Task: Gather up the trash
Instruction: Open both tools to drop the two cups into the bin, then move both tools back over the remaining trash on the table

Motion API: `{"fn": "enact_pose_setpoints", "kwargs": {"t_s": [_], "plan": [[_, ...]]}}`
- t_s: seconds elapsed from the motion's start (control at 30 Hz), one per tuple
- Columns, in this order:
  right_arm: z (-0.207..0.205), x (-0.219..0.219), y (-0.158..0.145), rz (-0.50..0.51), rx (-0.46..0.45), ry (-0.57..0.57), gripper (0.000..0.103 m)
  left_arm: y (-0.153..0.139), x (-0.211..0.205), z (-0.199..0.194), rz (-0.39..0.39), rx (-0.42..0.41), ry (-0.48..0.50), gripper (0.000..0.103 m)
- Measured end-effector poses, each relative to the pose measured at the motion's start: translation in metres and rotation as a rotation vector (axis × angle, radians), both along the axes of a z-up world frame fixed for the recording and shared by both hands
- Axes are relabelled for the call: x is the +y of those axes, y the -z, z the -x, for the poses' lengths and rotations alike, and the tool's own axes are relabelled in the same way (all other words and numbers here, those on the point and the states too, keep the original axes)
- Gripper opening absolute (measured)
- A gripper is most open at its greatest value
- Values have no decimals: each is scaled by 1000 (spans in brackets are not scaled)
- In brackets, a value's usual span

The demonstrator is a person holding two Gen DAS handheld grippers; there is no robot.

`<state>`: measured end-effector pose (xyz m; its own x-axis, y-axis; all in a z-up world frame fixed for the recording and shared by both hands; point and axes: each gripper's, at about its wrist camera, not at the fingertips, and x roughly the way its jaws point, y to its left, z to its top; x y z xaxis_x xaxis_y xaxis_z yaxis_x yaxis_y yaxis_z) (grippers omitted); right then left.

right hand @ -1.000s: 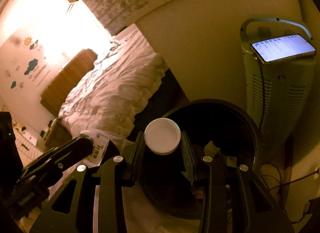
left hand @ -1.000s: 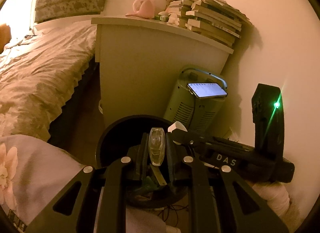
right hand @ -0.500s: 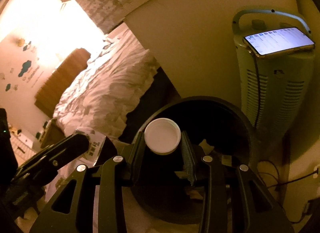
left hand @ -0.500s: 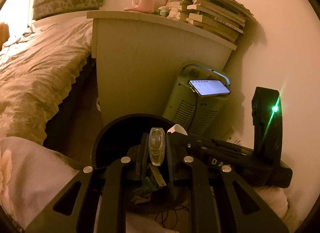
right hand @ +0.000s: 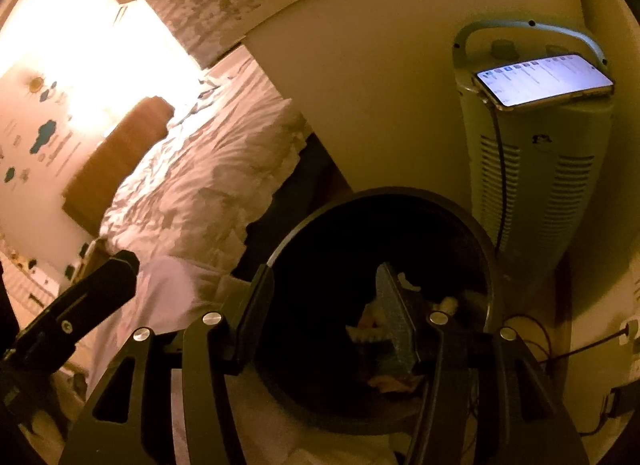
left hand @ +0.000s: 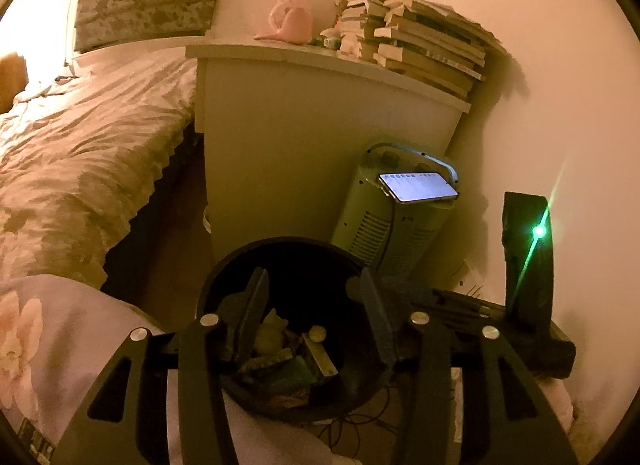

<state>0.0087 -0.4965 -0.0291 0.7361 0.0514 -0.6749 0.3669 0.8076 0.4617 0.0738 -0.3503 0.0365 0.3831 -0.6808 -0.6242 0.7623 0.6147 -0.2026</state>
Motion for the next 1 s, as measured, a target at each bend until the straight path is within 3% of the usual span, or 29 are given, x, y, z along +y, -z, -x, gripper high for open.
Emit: {"fn": "enact_pose_setpoints", "kwargs": {"t_s": [0.07,0.33,0.63,0.73,0.9,1.0], "plan": [[0,3,-2,-2,-3,-9,54,-3,6,3,7,-5,-9,55],[-6,42,-13,6,-15,-95,54,-7,55,14,20,-13,-76,55],[-33,127,-19,34,4,-311,55,14,166,3,-8,25,-271,55],[-41,161,-18,43,14,-395,66,24,214,-3,-13,47,-359,55],[-57,220,-14,69,43,-542,67,51,283,-13,-75,78,-482,55],[-68,256,-15,100,50,-623,76,71,307,-19,-131,108,-501,55]]}}
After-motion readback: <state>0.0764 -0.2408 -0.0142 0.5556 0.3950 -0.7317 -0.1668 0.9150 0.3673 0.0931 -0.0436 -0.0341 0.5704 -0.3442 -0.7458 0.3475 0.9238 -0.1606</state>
